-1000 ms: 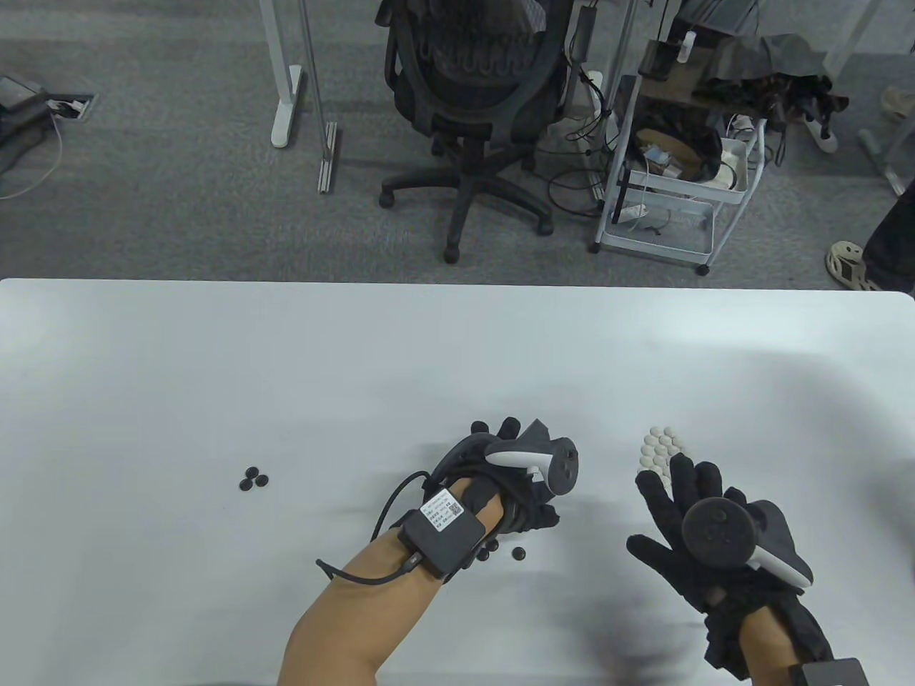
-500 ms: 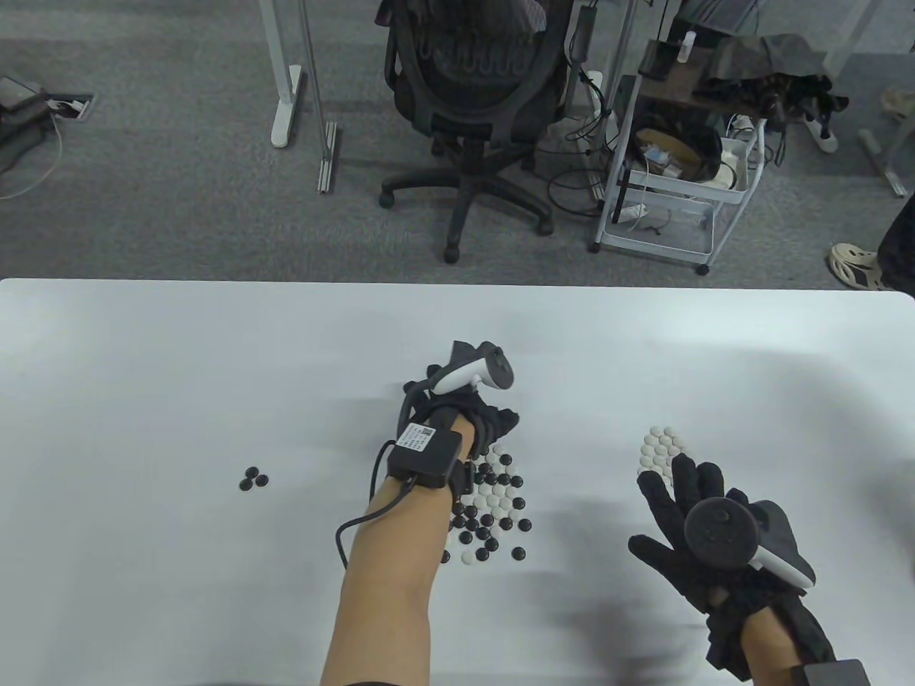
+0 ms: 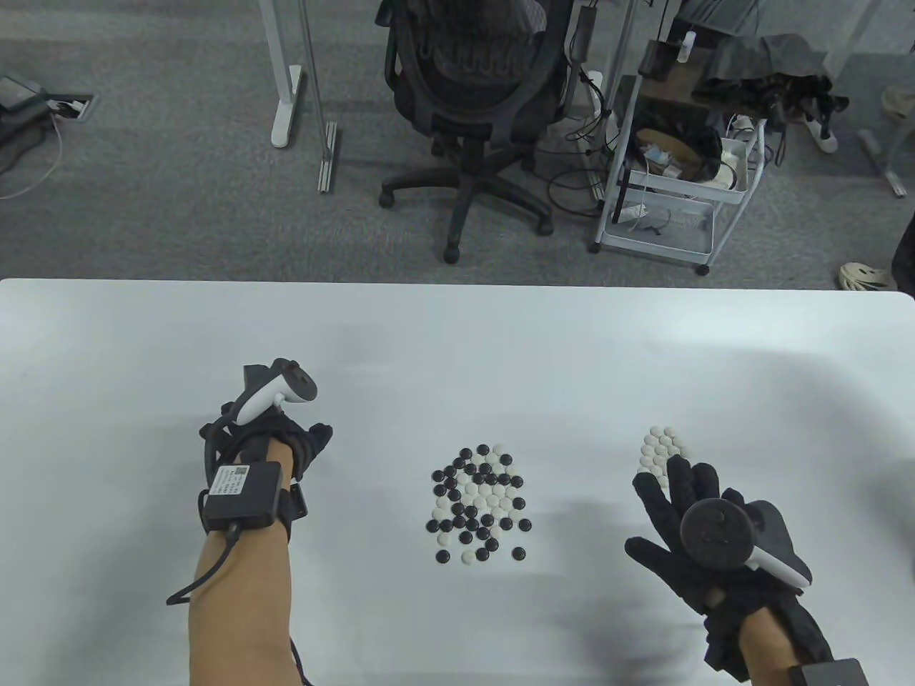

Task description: Go stone sorting task

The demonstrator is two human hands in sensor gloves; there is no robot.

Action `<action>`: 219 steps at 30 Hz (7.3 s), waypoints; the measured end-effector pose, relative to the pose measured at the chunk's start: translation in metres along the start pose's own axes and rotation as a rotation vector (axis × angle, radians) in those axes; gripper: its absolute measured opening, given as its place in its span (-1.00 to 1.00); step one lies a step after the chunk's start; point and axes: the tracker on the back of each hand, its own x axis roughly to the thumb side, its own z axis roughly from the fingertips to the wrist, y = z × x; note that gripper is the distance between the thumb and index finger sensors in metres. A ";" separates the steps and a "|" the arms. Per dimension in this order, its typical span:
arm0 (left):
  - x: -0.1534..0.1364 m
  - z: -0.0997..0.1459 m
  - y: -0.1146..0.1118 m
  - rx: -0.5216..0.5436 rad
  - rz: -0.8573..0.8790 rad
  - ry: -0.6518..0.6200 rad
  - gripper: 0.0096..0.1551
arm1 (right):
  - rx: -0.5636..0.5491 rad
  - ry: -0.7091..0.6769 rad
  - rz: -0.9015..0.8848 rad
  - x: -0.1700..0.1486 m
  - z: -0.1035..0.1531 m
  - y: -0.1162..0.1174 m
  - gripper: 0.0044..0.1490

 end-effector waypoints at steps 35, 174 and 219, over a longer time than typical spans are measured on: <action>0.157 0.108 -0.095 -0.073 -0.653 -0.596 -0.23 | -0.015 0.006 -0.010 -0.002 0.002 -0.002 0.05; -0.036 0.037 -0.052 -0.020 -0.288 -0.047 -0.30 | 0.024 0.043 -0.008 0.000 0.006 -0.004 0.07; 0.101 0.104 -0.158 -0.136 -0.763 -0.490 -0.29 | 0.050 0.045 -0.011 0.001 0.004 -0.003 0.06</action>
